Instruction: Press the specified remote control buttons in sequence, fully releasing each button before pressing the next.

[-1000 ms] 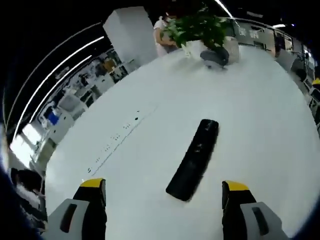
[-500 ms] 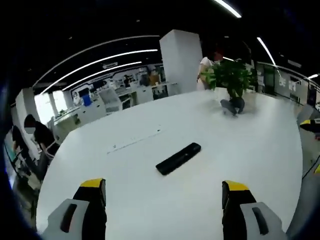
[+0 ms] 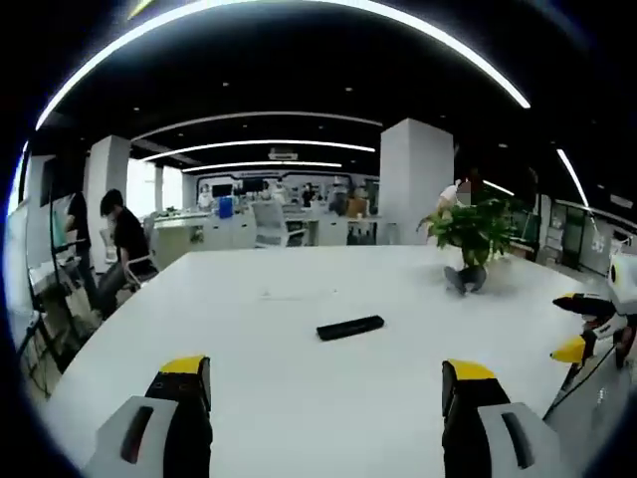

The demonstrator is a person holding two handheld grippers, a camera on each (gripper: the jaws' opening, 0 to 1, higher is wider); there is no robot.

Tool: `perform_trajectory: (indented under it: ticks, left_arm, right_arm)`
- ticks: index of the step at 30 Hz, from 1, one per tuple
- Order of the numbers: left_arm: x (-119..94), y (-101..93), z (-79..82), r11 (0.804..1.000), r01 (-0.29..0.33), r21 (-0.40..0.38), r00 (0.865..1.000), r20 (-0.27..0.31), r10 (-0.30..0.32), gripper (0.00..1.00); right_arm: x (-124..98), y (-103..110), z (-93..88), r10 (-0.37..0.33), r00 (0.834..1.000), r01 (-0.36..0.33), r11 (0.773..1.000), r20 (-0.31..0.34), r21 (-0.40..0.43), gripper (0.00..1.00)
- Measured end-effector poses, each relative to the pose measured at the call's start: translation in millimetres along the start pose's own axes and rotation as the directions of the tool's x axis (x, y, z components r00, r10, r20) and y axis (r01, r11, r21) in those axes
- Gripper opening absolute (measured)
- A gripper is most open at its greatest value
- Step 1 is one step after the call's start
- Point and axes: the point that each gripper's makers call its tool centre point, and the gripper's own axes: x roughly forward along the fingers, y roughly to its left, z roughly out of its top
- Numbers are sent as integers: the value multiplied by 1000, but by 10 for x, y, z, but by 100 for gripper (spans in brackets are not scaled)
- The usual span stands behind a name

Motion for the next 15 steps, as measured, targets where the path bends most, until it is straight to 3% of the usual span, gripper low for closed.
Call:
perform_trajectory:
  ticks: [4, 8, 10, 11, 15]
  left_arm:
    - [-109, -46, -32, 999, -38, 13, 999, 39, 37, 100]
    - [-134, 67, -86, 993, -118, -10, 988, 97, 119, 100]
    - [-139, 109, -93, 986, -152, 62, 986, 71, 148, 100]
    - [-128, 108, -35, 984, -162, 80, 981, 119, 151, 100]
    - [-108, 62, -84, 983, -150, 105, 986, 95, 140, 100]
  right_arm:
    - [-67, -47, 89, -33, 999, 32, 999, 42, 35, 99]
    - [-67, 26, 47, -40, 998, 38, 999, 58, 35, 99]
    - [-41, 16, 39, -52, 998, 53, 999, 40, -13, 98]
    - [-39, 23, 68, -55, 997, 56, 998, 55, -17, 97]
    - [-56, 1, 61, -63, 996, 65, 998, 62, -24, 95]
